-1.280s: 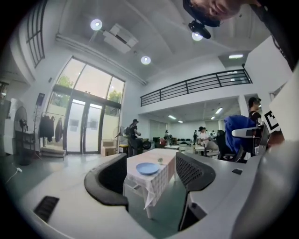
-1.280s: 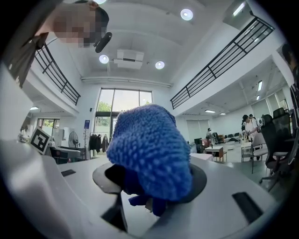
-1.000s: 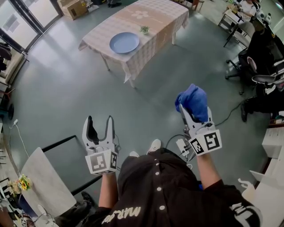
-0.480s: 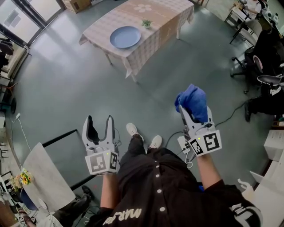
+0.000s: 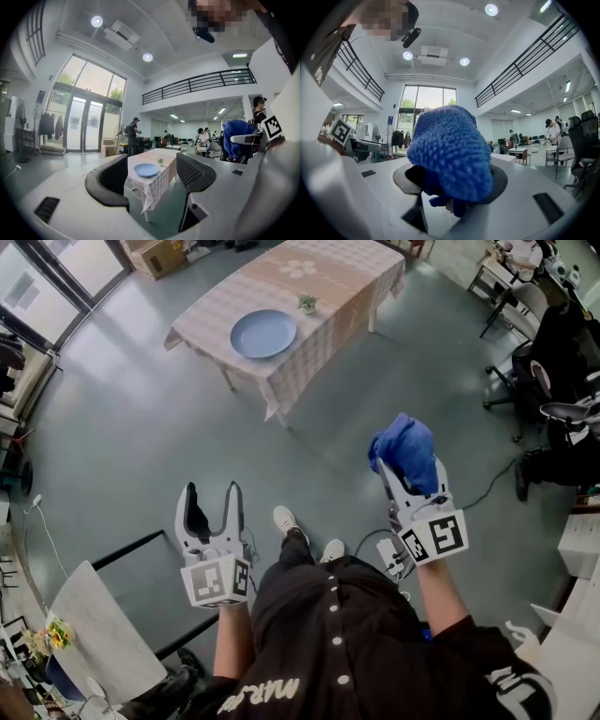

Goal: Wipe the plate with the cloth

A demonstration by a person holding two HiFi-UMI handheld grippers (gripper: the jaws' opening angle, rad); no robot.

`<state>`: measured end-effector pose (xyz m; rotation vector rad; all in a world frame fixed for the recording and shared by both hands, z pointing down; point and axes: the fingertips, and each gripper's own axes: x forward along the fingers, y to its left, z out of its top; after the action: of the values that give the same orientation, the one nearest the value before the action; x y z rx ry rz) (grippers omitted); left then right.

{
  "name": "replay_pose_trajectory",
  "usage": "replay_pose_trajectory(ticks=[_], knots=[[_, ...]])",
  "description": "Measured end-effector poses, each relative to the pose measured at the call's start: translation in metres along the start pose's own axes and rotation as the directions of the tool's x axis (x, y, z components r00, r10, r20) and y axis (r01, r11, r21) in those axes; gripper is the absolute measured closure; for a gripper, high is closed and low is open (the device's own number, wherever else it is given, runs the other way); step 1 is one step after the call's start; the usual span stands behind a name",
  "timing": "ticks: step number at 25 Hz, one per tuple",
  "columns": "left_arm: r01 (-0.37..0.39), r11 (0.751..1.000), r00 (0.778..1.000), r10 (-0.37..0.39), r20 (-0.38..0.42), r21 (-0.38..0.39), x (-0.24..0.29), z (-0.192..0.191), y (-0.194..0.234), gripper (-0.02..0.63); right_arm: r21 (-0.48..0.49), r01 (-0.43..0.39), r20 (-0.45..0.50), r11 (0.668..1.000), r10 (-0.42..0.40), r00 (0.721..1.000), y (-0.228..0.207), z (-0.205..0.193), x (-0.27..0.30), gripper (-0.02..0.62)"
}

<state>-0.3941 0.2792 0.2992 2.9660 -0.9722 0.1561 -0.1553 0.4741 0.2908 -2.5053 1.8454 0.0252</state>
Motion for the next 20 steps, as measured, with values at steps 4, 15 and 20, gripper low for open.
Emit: replay_pose_trajectory(ticks=[4, 15, 20], knots=[[0.016, 1.000, 1.000, -0.016, 0.010, 0.003, 0.021, 0.005, 0.011, 0.284, -0.003, 0.008, 0.012, 1.000, -0.008, 1.000, -0.004, 0.010, 0.021, 0.390], [0.052, 0.998, 0.999, -0.052, 0.012, -0.017, 0.075, 0.011, 0.037, 0.284, -0.009, 0.016, 0.009, 1.000, -0.016, 1.000, -0.007, 0.016, 0.079, 0.390], [0.058, 0.998, 0.998, -0.058, 0.012, -0.023, 0.097, 0.014, 0.056, 0.284, -0.001, 0.005, 0.009, 1.000, -0.005, 1.000, -0.002, 0.017, 0.108, 0.390]])
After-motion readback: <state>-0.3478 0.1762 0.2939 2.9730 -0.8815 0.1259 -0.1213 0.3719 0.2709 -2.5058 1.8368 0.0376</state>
